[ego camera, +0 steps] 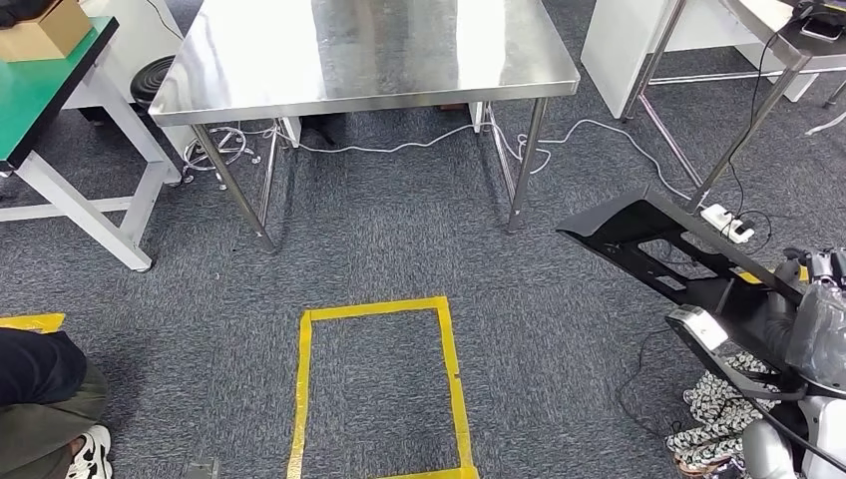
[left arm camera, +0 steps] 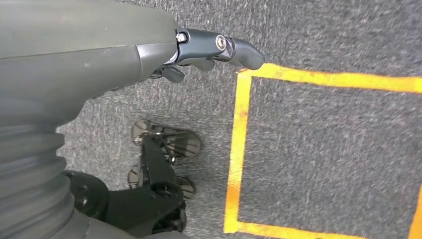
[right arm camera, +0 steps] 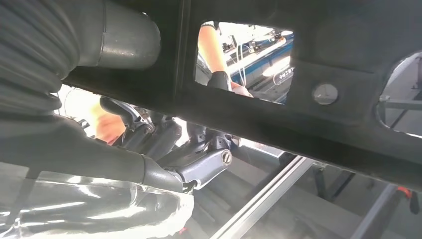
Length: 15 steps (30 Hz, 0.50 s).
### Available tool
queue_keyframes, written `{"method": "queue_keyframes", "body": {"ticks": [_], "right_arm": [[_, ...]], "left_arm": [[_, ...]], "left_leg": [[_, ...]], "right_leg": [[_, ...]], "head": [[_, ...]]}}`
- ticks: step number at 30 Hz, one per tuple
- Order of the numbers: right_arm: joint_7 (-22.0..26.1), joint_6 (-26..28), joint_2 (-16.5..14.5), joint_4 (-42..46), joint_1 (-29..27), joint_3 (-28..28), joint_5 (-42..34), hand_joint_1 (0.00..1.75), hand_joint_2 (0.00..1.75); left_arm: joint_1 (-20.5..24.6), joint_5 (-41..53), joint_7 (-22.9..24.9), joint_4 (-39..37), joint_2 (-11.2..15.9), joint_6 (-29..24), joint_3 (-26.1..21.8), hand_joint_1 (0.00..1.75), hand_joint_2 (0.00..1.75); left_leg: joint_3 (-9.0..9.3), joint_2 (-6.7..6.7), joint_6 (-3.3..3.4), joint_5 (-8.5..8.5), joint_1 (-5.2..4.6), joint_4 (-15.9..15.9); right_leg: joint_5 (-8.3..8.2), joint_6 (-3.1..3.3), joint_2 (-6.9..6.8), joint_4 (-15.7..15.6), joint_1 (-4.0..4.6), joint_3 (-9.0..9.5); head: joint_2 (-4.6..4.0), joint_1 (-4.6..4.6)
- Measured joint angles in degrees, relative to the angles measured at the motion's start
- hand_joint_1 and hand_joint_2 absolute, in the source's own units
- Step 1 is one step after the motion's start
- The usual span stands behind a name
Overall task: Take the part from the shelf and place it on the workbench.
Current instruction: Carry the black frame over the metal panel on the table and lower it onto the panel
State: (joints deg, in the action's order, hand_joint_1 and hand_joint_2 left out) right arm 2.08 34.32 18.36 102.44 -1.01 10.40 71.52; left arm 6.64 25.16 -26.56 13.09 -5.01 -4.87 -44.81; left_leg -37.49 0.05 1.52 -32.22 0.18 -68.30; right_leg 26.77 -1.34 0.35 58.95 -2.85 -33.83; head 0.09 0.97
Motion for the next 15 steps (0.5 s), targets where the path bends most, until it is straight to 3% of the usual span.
{"method": "queue_keyframes", "body": {"ticks": [2, 3, 4, 6, 7, 8, 10, 12, 13, 15], "right_arm": [[0.1, 0.0, 0.0, 0.0, 0.1, 0.0, 0.0, 1.75, 1.75], [0.1, 0.0, 0.0, -0.1, 0.2, 0.0, 0.0, 1.75, 1.75], [0.1, 0.0, 0.0, -0.1, 0.3, 0.0, 0.0, 1.75, 1.75], [0.2, 0.0, 0.0, -0.1, 0.6, 0.0, -0.1, 1.75, 1.75], [0.2, 0.0, 0.0, -0.2, 0.9, 0.0, -0.2, 1.75, 1.75], [0.2, 0.0, 0.0, -0.2, 1.1, 0.0, -0.3, 1.75, 1.75], [0.3, 0.0, -0.1, -0.4, 1.3, 0.0, -0.5, 1.75, 1.75], [0.4, 0.0, 0.0, -0.6, 1.3, -0.1, -0.6, 1.75, 1.75], [0.4, 0.0, 0.0, -0.6, 1.5, -0.1, -0.6, 1.75, 1.75], [0.4, 0.0, 0.2, -0.8, 1.8, -0.1, -0.7, 1.75, 1.75]], "left_arm": [[-0.1, 0.0, 0.0, 0.0, 0.0, 0.0, 0.0, 0.00, 1.75], [-0.1, 0.0, 0.0, 0.0, 0.0, 0.0, 0.0, 0.00, 1.75], [-0.1, 0.0, 0.0, 0.0, 0.0, 0.0, 0.0, 0.00, 1.75], [-0.1, -0.1, -0.1, 0.0, 0.1, 0.0, 0.0, 0.00, 1.75], [-0.1, -0.1, -0.1, 0.0, 0.2, -0.1, 0.0, 0.00, 1.75], [-0.1, -0.1, -0.1, 0.0, 0.3, -0.2, 0.0, 0.00, 1.75], [0.0, -0.1, -0.2, 0.0, 0.5, -0.3, 0.0, 0.00, 1.75], [0.0, -0.1, -0.2, 0.1, 0.5, -0.4, -0.1, 0.00, 1.75], [0.0, -0.1, -0.2, 0.1, 0.4, -0.5, -0.1, 0.00, 1.75], [0.1, -0.1, -0.2, 0.1, 0.2, -0.4, -0.1, 0.00, 1.75]], "left_leg": [[-3.85, 0.01, -0.27, -1.79, 0.30, -6.1], [-4.71, 0.00, -0.12, -1.16, 0.35, -6.8], [-4.37, -0.02, 0.26, 0.61, 0.30, -5.1], [-1.27, -0.12, 1.91, 5.24, -0.15, 2.4], [0.21, -0.05, 2.73, 6.74, -0.49, 5.6], [1.17, 0.01, 3.32, 7.45, -0.85, 7.6], [1.69, 0.18, 3.64, 7.42, -1.45, 8.8], [3.20, 0.22, 4.18, 8.14, -1.43, 11.2], [4.15, 0.29, 4.64, 8.61, -1.33, 12.6], [5.39, 0.38, 5.07, 9.08, -1.24, 14.2]], "right_leg": [[0.21, 0.15, 0.04, 0.0, 0.25, 0.10], [0.33, 0.20, 0.08, 0.0, 0.41, 0.21], [0.47, 0.20, 0.14, 0.0, 0.60, 0.41], [0.74, 0.26, 0.27, -0.2, 0.78, 1.01], [0.81, 0.17, 0.32, -0.4, 0.90, 1.26], [0.82, 0.07, 0.34, -0.6, 0.79, 1.41], [0.75, -0.44, 0.30, -1.2, 0.64, 1.61], [0.87, -0.79, 0.02, -1.4, 0.78, 1.74], [1.38, -0.70, -0.13, -0.5, 0.94, 1.34], [3.59, -0.23, -0.34, 4.9, 1.07, -1.38]], "head": [[0.00, 0.00], [0.00, 0.00], [0.00, 0.00], [0.00, -0.05], [0.00, -0.13], [0.00, -0.14], [0.00, -0.04], [0.00, -0.02], [0.00, -0.09], [0.00, -0.28]]}}
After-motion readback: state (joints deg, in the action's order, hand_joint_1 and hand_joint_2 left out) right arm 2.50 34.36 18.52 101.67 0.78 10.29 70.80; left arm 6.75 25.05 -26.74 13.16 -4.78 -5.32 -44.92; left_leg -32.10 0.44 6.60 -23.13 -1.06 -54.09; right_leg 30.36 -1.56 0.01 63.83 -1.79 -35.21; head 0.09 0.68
